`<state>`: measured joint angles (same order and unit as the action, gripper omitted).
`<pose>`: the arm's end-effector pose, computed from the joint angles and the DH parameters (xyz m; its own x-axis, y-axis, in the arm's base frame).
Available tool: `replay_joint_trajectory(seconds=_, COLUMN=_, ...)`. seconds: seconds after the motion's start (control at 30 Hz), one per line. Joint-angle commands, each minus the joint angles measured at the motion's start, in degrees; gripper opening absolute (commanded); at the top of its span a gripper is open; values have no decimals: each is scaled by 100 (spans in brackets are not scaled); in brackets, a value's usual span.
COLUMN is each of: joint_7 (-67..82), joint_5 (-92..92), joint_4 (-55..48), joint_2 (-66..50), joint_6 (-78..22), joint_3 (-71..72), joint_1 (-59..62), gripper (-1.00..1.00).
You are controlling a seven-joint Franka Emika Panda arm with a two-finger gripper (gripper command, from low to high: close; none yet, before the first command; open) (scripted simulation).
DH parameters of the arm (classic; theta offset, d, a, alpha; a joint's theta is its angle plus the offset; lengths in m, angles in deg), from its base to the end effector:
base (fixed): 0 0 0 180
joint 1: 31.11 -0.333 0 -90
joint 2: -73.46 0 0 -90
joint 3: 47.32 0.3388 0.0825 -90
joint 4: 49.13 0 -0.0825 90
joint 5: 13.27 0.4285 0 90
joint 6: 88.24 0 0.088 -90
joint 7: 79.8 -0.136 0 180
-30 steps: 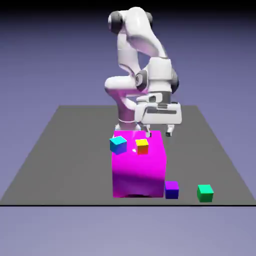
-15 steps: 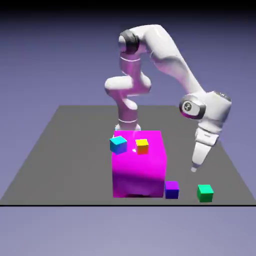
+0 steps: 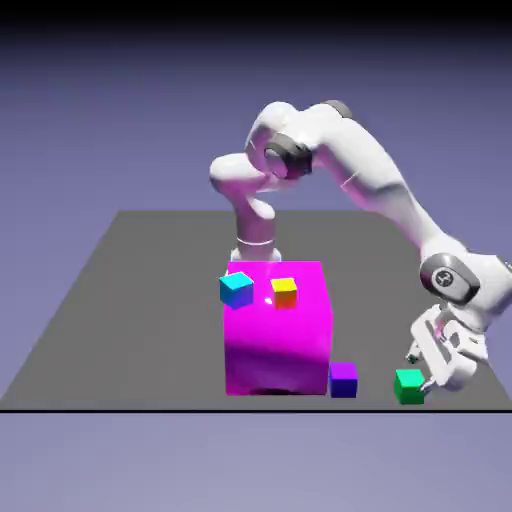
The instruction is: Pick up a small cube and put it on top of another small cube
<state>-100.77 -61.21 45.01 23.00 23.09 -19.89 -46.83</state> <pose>0.5416 0.3950 0.0704 0.6906 0.6380 -0.3406 0.7231 -0.6005 0.3412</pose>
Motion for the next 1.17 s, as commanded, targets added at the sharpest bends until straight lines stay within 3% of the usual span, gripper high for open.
replay_joint_trajectory(seconds=0.0, joint_7=0, joint_5=0, joint_4=0, joint_2=0, joint_6=0, joint_3=0, joint_1=0, gripper=-100)
replay_joint_trajectory(seconds=0.1, joint_7=196, joint_5=482, joint_4=-199, joint_2=482, joint_6=-522, joint_3=193, joint_1=-134, gripper=-100)
replay_joint_trajectory(seconds=0.5, joint_7=-1306, joint_5=3472, joint_4=484, joint_2=2794, joint_6=-1487, joint_3=-2044, joint_1=613, gripper=-100)
replay_joint_trajectory(seconds=0.77, joint_7=-2249, joint_5=4801, joint_4=963, joint_2=4341, joint_6=-2885, joint_3=-3154, joint_1=1603, gripper=-100)
replay_joint_trajectory(seconds=1.03, joint_7=-2259, joint_5=4756, joint_4=2117, joint_2=4495, joint_6=-1932, joint_3=-3135, joint_1=1635, gripper=-100)
replay_joint_trajectory(seconds=1.07, joint_7=-2259, joint_5=4756, joint_4=2118, joint_2=4495, joint_6=-1932, joint_3=-3135, joint_1=1635, gripper=100)
replay_joint_trajectory(seconds=1.13, joint_7=-2257, joint_5=4758, joint_4=1910, joint_2=4468, joint_6=-2113, joint_3=-3135, joint_1=1635, gripper=100)
